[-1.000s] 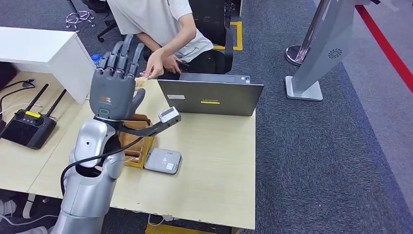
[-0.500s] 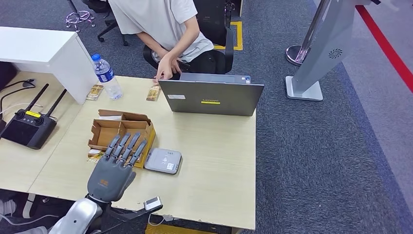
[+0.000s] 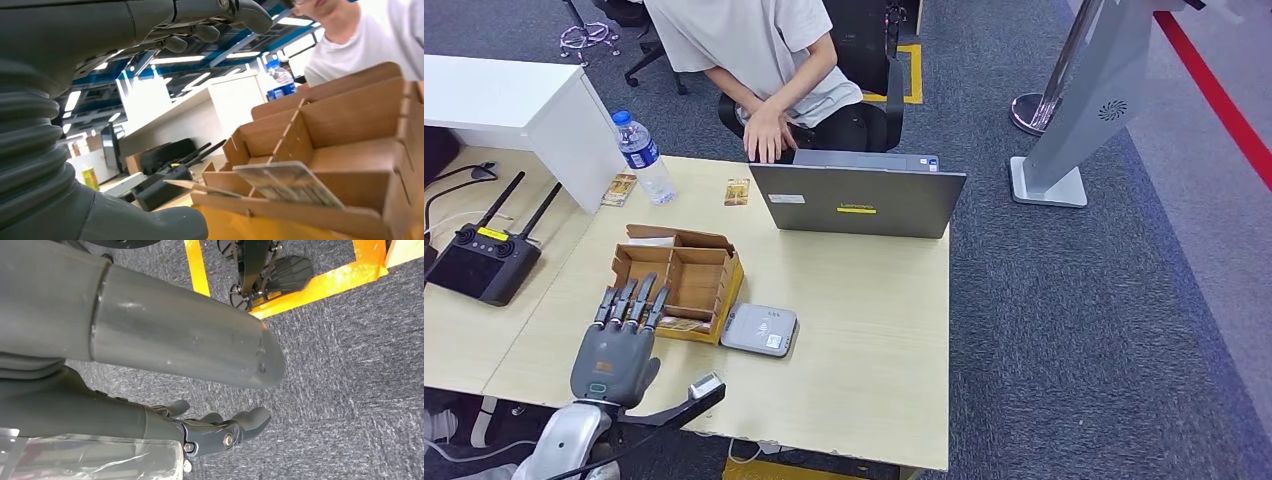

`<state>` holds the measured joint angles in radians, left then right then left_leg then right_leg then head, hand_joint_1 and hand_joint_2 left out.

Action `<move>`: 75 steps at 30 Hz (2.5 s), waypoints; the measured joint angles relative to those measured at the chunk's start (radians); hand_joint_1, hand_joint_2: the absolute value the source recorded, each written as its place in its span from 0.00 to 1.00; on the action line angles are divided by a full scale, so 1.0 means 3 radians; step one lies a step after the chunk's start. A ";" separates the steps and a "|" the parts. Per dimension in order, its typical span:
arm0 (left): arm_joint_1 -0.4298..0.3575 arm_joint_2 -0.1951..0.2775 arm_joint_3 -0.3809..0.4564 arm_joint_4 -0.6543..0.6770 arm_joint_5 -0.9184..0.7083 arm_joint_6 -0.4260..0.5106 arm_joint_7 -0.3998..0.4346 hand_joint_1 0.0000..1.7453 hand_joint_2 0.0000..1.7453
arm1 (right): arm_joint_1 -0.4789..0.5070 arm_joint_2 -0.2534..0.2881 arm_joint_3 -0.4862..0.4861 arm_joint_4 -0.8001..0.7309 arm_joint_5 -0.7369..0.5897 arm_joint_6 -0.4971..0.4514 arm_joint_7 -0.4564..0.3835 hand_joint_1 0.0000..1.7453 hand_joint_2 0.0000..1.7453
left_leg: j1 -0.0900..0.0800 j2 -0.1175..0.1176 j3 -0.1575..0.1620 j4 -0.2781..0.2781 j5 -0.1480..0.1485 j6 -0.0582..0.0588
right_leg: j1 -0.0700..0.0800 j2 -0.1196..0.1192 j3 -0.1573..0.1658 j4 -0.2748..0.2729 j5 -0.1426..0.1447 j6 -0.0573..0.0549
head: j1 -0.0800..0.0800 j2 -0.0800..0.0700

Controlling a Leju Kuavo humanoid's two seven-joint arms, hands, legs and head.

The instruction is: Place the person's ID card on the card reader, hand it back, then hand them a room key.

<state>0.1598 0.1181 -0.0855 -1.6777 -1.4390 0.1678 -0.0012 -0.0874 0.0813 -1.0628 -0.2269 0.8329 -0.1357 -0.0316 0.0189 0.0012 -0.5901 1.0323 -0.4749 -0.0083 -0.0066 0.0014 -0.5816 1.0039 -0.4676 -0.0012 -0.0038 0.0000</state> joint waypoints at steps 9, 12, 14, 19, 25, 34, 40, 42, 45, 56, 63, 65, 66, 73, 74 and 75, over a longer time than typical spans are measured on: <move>-0.0259 -0.0219 0.0189 0.0187 -0.0062 -0.0001 -0.0046 0.00 1.00 | -0.0004 0.0000 0.0000 0.0000 0.0084 0.0037 0.0007 0.00 0.00 | 0.0000 0.0000 0.0000 0.0000 0.0000 0.0000 | 0.0000 0.0000 0.0000 0.0000 0.0000 0.0000 | 0.0000 0.0000; -0.0341 -0.0257 0.0211 0.0291 -0.0087 -0.0006 -0.0069 0.00 1.00 | -0.0009 0.0000 0.0001 0.0000 0.0099 0.0043 0.0010 0.00 0.00 | 0.0000 0.0000 0.0001 0.0000 0.0000 0.0000 | 0.0000 0.0000 0.0001 0.0000 0.0000 0.0000 | 0.0000 0.0000; -0.0380 -0.0280 0.0216 0.0361 -0.0102 -0.0009 -0.0074 0.00 1.00 | -0.0011 0.0000 0.0001 0.0000 0.0117 0.0048 0.0011 0.00 0.00 | 0.0000 0.0000 0.0001 0.0000 0.0000 0.0000 | 0.0000 0.0000 0.0001 0.0000 0.0000 0.0000 | 0.0000 0.0000; -0.0475 -0.0315 0.0220 0.0515 -0.0132 -0.0022 -0.0072 0.00 1.00 | -0.0017 0.0000 0.0004 0.0000 0.0158 0.0073 0.0011 0.00 0.00 | 0.0000 0.0000 0.0001 0.0000 0.0000 0.0000 | 0.0000 0.0000 0.0001 0.0000 0.0001 0.0001 | 0.0000 0.0000; -0.0628 -0.0345 0.0225 0.0750 -0.0194 -0.0012 -0.0071 0.00 1.00 | -0.0020 0.0000 0.0016 0.0000 0.0221 0.0090 0.0021 0.00 0.00 | 0.0000 -0.0001 0.0001 0.0000 0.0000 0.0000 | 0.0000 0.0000 0.0001 0.0000 0.0001 0.0001 | 0.0000 0.0000; -0.0755 -0.0408 0.0225 0.1020 -0.0234 0.0034 -0.0102 1.00 1.00 | -0.0025 0.0000 0.0025 0.0000 0.0266 0.0098 0.0020 0.00 0.00 | 0.0000 0.0000 0.0001 0.0001 0.0000 0.0000 | 0.0000 0.0000 0.0001 0.0000 0.0002 0.0001 | 0.0000 0.0000; -0.0776 -0.0412 0.0225 0.1107 -0.0174 0.0093 -0.0162 1.00 1.00 | -0.0027 0.0000 0.0025 0.0000 0.0270 0.0101 0.0020 0.00 0.00 | 0.0000 0.0000 0.0001 0.0001 0.0000 0.0000 | 0.0000 0.0000 0.0001 0.0000 0.0001 0.0001 | 0.0000 0.0000; -0.0777 -0.0412 0.0225 0.1121 -0.0152 0.0105 -0.0177 1.00 1.00 | -0.0027 0.0000 0.0025 0.0000 0.0272 0.0101 0.0020 0.00 0.00 | 0.0000 0.0000 0.0001 0.0001 0.0000 0.0000 | 0.0000 0.0000 0.0001 0.0000 0.0001 0.0001 | 0.0000 0.0000; -0.0777 -0.0412 0.0225 0.1136 -0.0131 0.0109 -0.0183 1.00 1.00 | -0.0027 0.0000 0.0025 0.0000 0.0273 0.0103 0.0020 0.00 0.00 | 0.0000 0.0000 0.0001 0.0001 0.0000 0.0000 | 0.0000 0.0000 0.0001 0.0000 0.0001 0.0001 | 0.0000 0.0000; -0.0742 -0.0415 0.0225 0.1109 0.0003 0.0307 -0.0358 1.00 1.00 | -0.0027 0.0000 0.0025 0.0000 0.0292 0.0105 0.0011 0.00 0.00 | 0.0000 0.0000 0.0001 0.0001 0.0000 0.0000 | 0.0000 0.0000 0.0001 0.0000 0.0001 0.0001 | 0.0000 0.0000; -0.0462 -0.0452 0.0149 0.0476 0.0088 0.0432 -0.0550 1.00 1.00 | -0.0024 0.0000 -0.0010 0.0000 0.0234 0.0081 0.0010 0.00 0.00 | 0.0000 0.0001 0.0001 0.0001 0.0000 0.0000 | 0.0000 0.0001 0.0000 0.0000 0.0001 0.0001 | 0.0000 0.0000; -0.0329 -0.0438 0.0033 0.0169 0.0114 0.0507 -0.0587 1.00 1.00 | -0.0020 0.0000 -0.0039 0.0000 0.0207 0.0074 0.0006 0.00 0.00 | 0.0000 0.0001 0.0000 0.0001 0.0000 0.0000 | 0.0000 0.0001 -0.0001 0.0000 0.0001 0.0002 | 0.0001 0.0000; -0.0273 -0.0421 -0.0037 0.0026 0.0125 0.0540 -0.0592 1.00 1.00 | -0.0018 0.0000 -0.0055 0.0000 0.0197 0.0071 0.0003 0.00 0.00 | 0.0000 0.0000 -0.0001 0.0001 -0.0001 0.0001 | 0.0000 0.0000 -0.0001 0.0000 0.0000 0.0002 | 0.0001 0.0000; -0.0332 -0.0275 -0.0319 -0.0631 0.0283 0.0428 -0.0340 1.00 1.00 | -0.0019 0.0001 -0.0112 0.0000 0.0252 0.0083 0.0010 0.00 0.00 | 0.0000 -0.0005 0.0000 0.0001 0.0005 0.0001 | 0.0000 -0.0006 -0.0001 -0.0001 0.0001 0.0002 | 0.0000 0.0000; -0.0451 -0.0268 -0.0318 -0.0649 0.0288 0.0296 -0.0256 1.00 1.00 | -0.0021 0.0001 -0.0113 0.0000 0.0286 0.0092 0.0015 0.00 0.00 | 0.0001 -0.0009 -0.0001 0.0001 0.0008 0.0001 | 0.0000 -0.0010 -0.0001 -0.0001 0.0003 0.0001 | 0.0000 0.0000; -0.0598 -0.0265 -0.0311 -0.0638 0.0267 0.0163 -0.0171 1.00 1.00 | -0.0026 0.0001 -0.0112 0.0000 0.0325 0.0101 0.0022 0.00 0.00 | 0.0001 -0.0013 -0.0003 0.0001 0.0013 0.0000 | 0.0000 -0.0014 -0.0001 0.0000 0.0006 0.0000 | 0.0000 0.0000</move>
<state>-0.0195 0.0387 -0.1788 -1.8692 -1.3590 0.2167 -0.0525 -0.0950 0.0816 -1.0965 -0.2270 0.9302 -0.1054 -0.0251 0.0193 -0.0026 -0.5908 1.0326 -0.4711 -0.0082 -0.0066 -0.0028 -0.5819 1.0037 -0.4657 -0.0013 -0.0039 0.0000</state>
